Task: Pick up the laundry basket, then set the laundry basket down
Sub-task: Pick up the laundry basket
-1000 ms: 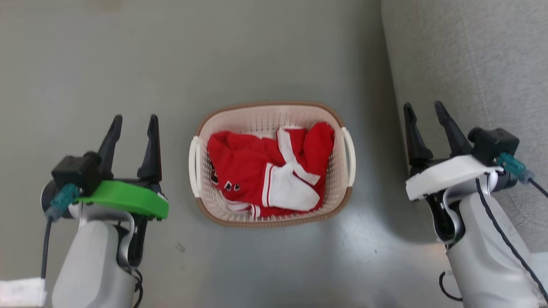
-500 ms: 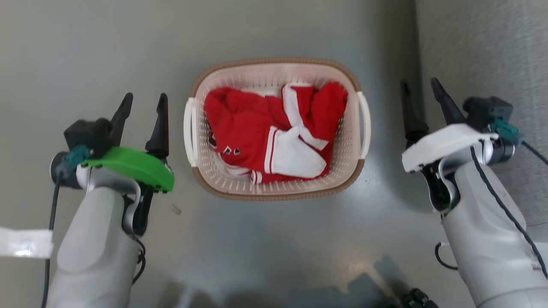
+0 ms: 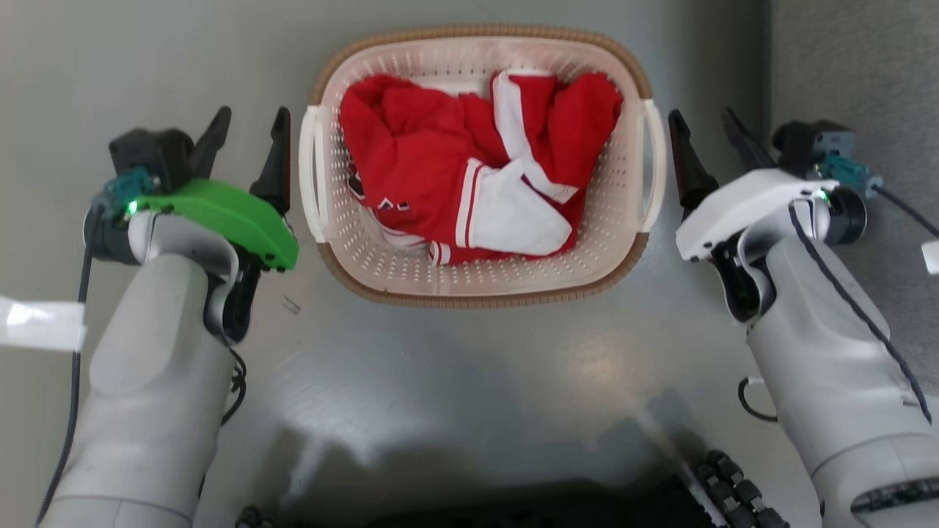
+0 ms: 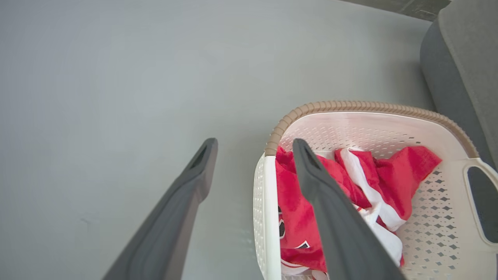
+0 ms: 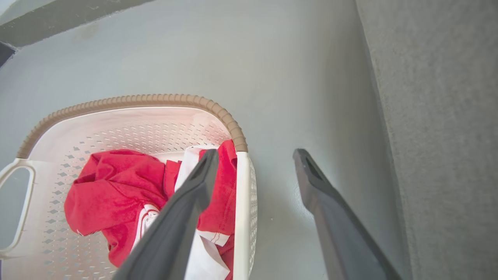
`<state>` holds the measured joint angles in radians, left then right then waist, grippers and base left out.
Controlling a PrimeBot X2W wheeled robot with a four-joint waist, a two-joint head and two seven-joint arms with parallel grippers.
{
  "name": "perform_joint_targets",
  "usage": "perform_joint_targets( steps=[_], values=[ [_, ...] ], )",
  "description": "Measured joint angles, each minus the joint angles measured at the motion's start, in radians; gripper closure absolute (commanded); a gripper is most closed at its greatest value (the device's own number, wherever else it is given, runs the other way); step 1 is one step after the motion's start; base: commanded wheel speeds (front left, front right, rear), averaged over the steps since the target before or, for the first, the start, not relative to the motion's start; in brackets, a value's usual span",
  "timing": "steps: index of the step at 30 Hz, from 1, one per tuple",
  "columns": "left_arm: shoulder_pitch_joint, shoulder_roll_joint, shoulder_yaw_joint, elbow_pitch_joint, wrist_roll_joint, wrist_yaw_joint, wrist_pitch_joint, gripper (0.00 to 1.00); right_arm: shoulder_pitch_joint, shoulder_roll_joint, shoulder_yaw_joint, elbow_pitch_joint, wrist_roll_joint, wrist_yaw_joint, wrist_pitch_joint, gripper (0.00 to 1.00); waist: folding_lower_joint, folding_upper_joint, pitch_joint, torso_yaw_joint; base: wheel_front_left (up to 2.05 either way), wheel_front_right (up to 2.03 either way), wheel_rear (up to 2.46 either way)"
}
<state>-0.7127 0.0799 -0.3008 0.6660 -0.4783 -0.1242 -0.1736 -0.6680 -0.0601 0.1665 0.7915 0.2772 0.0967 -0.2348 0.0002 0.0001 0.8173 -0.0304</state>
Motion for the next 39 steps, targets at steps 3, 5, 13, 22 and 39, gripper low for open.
perform_joint_targets(
  steps=[3,5,13,22,39],
  values=[
    [-0.032,0.0,-0.021,0.027,-0.012,0.0,0.016,0.0,-0.034,-0.001,0.008,0.03,0.021,0.005,0.007,0.0,0.0,0.0,0.032,0.001,0.0,0.0,0.0],
    [-0.052,0.0,-0.037,0.042,-0.013,0.0,0.026,0.0,-0.053,-0.001,0.02,0.044,0.038,0.007,0.008,0.0,0.0,0.0,0.052,0.002,0.0,0.0,0.0],
    [-0.119,-0.003,-0.112,0.099,-0.036,0.0,0.05,0.0,-0.12,-0.002,0.106,0.112,0.105,0.017,0.041,0.0,-0.0001,0.0,0.124,0.007,0.0,0.0,0.0],
    [-0.144,-0.01,-0.184,0.159,-0.09,0.0,0.068,0.0,-0.176,-0.003,0.165,0.168,0.157,0.017,0.051,0.0,-0.0001,0.0,0.176,0.018,0.0,0.0,0.0],
    [-0.18,-0.02,-0.25,0.208,-0.184,-0.006,0.04,1.0,-0.213,-0.001,0.23,0.231,0.218,0.017,0.033,1.0,-0.0001,0.0,0.176,0.02,0.0,0.0,0.0]
  ],
)
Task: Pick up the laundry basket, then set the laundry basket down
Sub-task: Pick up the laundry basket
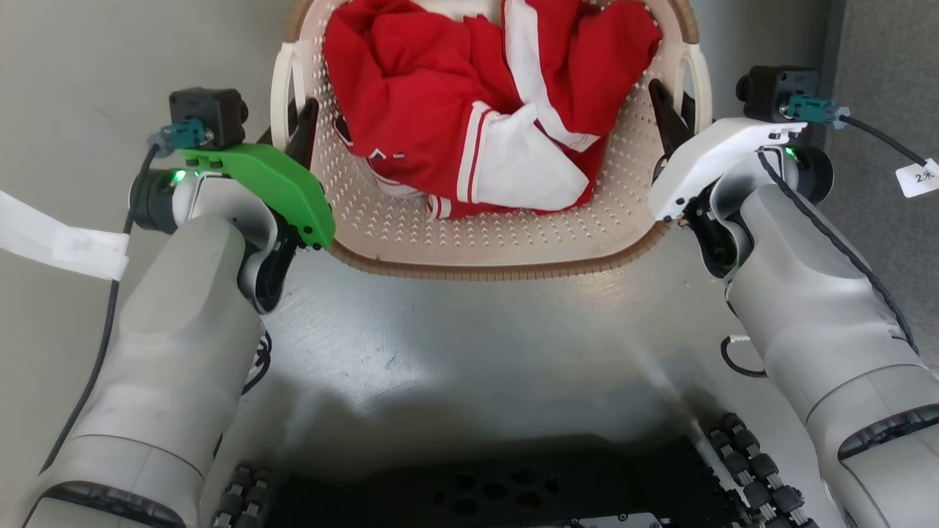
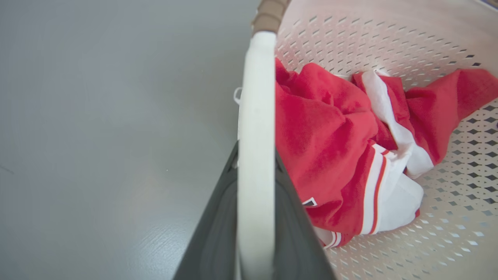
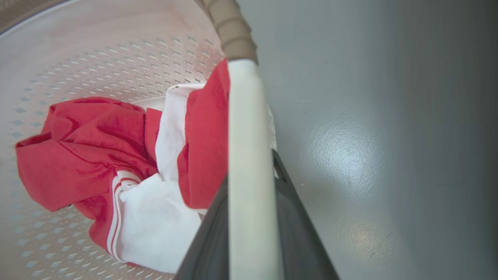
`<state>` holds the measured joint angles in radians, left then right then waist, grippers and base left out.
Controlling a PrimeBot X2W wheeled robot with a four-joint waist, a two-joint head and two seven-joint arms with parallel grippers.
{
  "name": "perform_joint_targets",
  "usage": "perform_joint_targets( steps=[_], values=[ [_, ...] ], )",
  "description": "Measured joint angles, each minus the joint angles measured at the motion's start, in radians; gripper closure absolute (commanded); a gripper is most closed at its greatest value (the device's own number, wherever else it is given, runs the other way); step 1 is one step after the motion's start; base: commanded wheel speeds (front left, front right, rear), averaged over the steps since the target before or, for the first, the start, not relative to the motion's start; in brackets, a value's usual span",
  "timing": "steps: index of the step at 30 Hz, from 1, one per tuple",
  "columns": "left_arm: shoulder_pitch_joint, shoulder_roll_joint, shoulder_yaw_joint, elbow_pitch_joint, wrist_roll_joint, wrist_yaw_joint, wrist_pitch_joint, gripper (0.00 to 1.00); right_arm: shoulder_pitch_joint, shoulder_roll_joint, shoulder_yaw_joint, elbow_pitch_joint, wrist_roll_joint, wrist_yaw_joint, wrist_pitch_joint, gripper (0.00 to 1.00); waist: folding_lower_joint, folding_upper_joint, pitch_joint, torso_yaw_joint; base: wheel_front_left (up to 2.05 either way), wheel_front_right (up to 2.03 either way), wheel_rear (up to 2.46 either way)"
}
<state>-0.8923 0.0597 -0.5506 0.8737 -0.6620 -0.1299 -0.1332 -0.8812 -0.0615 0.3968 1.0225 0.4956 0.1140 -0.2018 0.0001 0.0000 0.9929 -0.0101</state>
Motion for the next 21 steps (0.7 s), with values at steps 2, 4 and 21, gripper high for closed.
perform_joint_targets(
  steps=[2,4,21],
  values=[
    [0.0,0.0,-0.011,0.013,-0.008,0.0,-0.001,1.0,0.0,0.0,0.008,0.009,0.008,0.0,0.0,1.0,0.0,0.0,-0.008,0.0,0.0,0.0,0.0],
    [0.0,-0.001,-0.023,0.022,-0.017,0.0,-0.002,1.0,0.0,0.0,0.016,0.017,0.015,0.0,-0.001,1.0,0.0,0.0,-0.017,0.0,0.0,0.0,0.0],
    [0.012,-0.001,-0.077,0.092,-0.109,0.0,-0.015,1.0,0.001,-0.001,0.116,0.058,0.09,0.0,0.001,1.0,0.0,0.0,-0.164,-0.011,0.0,0.0,0.0]
  ],
)
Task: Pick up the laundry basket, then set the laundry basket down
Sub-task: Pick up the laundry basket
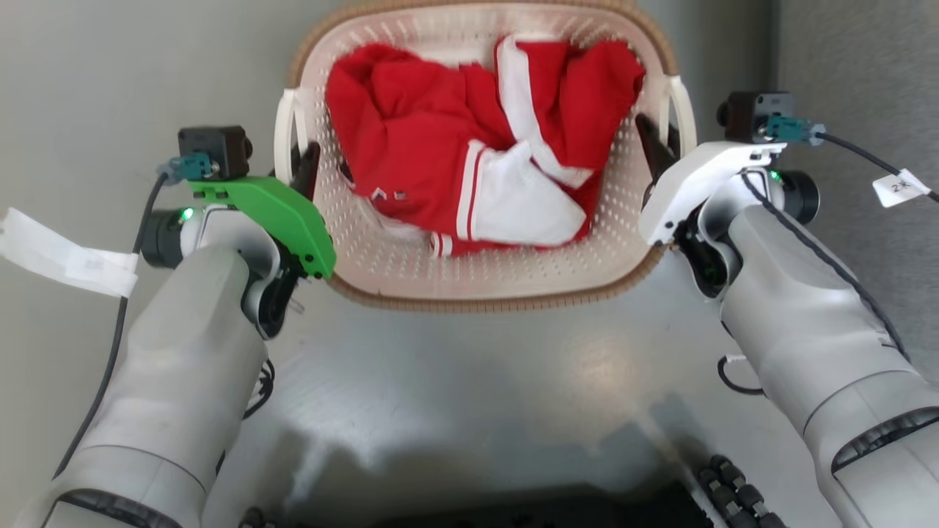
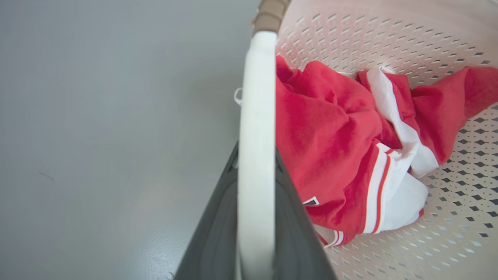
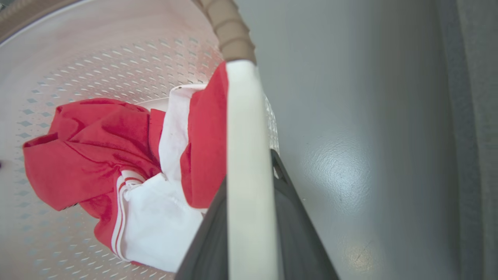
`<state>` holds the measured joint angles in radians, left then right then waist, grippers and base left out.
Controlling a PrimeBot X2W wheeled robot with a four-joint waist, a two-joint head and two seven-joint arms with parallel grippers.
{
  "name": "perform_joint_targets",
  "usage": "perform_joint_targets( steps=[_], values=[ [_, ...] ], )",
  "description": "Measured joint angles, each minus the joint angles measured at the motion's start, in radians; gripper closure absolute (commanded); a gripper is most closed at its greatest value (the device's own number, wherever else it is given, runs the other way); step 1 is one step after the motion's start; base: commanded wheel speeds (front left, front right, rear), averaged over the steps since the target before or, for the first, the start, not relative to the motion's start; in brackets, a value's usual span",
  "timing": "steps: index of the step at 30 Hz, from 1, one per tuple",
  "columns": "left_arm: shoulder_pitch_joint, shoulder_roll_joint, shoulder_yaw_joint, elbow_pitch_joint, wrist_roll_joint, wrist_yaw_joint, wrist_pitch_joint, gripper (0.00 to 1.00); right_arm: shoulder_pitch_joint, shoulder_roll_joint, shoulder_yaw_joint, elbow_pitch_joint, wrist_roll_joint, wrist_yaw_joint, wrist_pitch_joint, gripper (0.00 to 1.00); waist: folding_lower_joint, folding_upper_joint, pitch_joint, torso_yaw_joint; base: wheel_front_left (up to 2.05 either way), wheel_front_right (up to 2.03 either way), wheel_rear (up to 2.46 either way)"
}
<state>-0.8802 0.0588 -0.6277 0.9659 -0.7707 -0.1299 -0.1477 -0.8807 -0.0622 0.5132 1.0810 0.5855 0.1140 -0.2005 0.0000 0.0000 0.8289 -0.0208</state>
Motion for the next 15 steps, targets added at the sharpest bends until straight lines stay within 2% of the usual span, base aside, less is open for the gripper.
perform_joint_targets(
  steps=[15],
  values=[
    [0.104,-0.01,-0.05,0.065,-0.097,-0.001,0.077,1.0,0.083,0.001,0.097,0.027,0.104,-0.001,0.13,1.0,-0.0001,0.0,-0.199,-0.011,0.0,0.0,0.0]
  ],
)
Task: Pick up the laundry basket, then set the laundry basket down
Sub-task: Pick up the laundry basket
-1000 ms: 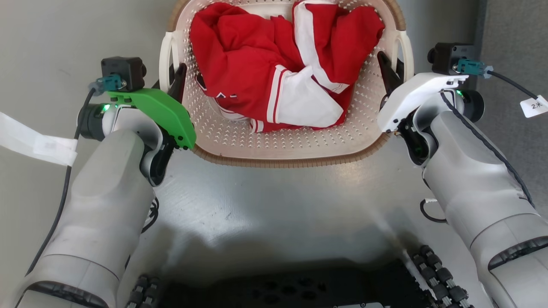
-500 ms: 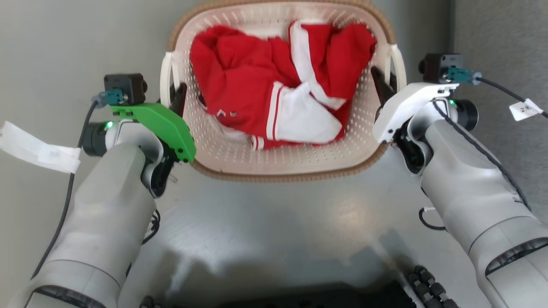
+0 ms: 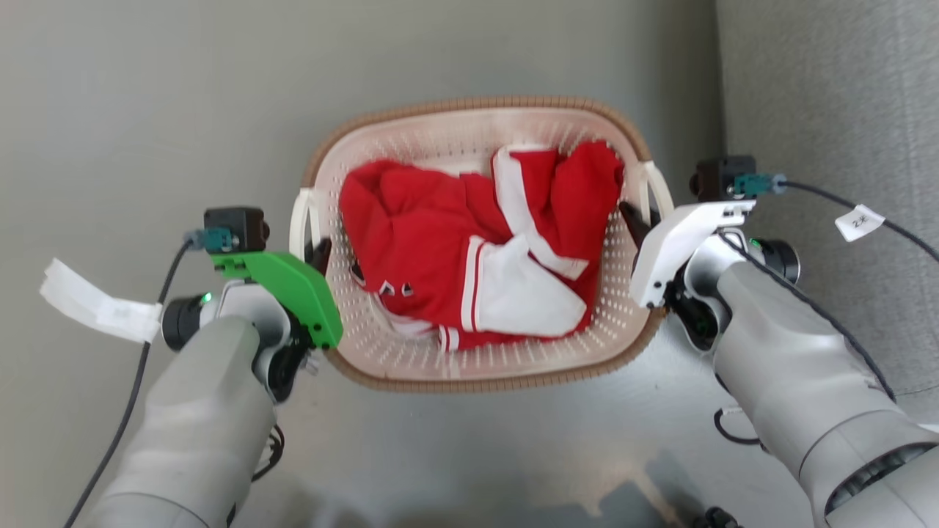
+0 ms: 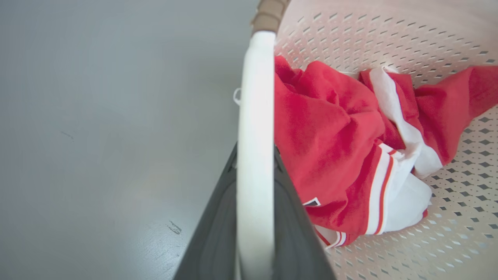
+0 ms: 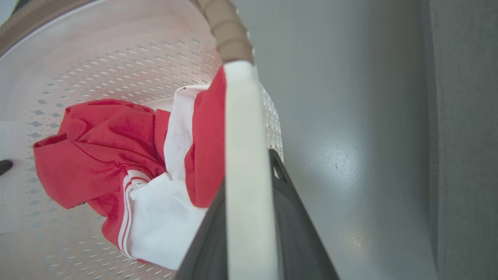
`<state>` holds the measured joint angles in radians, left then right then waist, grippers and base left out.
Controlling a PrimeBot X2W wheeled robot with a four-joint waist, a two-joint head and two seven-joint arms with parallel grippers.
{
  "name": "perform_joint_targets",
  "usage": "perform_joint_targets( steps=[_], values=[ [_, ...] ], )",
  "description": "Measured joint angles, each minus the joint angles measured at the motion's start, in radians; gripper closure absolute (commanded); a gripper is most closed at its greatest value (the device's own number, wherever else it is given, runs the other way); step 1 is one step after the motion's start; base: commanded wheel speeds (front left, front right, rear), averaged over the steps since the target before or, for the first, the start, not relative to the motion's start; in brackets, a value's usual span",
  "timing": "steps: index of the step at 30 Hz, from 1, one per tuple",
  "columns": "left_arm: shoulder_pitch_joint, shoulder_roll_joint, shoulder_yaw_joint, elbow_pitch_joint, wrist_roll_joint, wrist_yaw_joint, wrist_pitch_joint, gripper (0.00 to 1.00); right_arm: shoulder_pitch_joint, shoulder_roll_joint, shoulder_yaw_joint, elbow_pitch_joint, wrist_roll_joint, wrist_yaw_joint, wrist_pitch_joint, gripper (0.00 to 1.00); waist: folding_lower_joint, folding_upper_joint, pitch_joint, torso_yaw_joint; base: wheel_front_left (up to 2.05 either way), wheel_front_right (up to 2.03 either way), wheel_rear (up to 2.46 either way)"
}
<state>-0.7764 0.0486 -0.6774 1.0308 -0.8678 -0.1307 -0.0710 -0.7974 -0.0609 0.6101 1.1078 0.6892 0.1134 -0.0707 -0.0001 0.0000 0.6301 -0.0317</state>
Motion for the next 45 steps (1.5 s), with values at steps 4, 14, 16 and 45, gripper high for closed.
perform_joint_targets(
  steps=[4,14,16,45],
  values=[
    [0.027,-0.002,-0.007,0.013,-0.016,0.0,0.015,1.0,0.024,0.0,0.022,0.0,0.024,0.0,0.023,1.0,0.0,0.0,-0.051,0.0,0.0,0.0,0.0],
    [0.099,-0.009,-0.044,0.034,-0.063,-0.001,0.08,1.0,0.114,-0.001,0.075,0.005,0.077,-0.001,0.081,1.0,0.0,0.0,-0.192,0.0,0.0,0.0,0.0],
    [0.118,-0.011,-0.051,0.039,-0.072,-0.001,0.091,1.0,0.13,-0.001,0.084,0.007,0.089,-0.001,0.096,1.0,0.0,0.0001,-0.218,0.0,0.0,0.0,0.0],
    [0.245,-0.022,-0.091,0.082,-0.16,-0.001,0.202,1.0,0.253,-0.001,0.171,0.011,0.167,-0.01,0.208,1.0,0.0,0.0,-0.504,-0.012,0.0,0.0,0.0]
  ],
)
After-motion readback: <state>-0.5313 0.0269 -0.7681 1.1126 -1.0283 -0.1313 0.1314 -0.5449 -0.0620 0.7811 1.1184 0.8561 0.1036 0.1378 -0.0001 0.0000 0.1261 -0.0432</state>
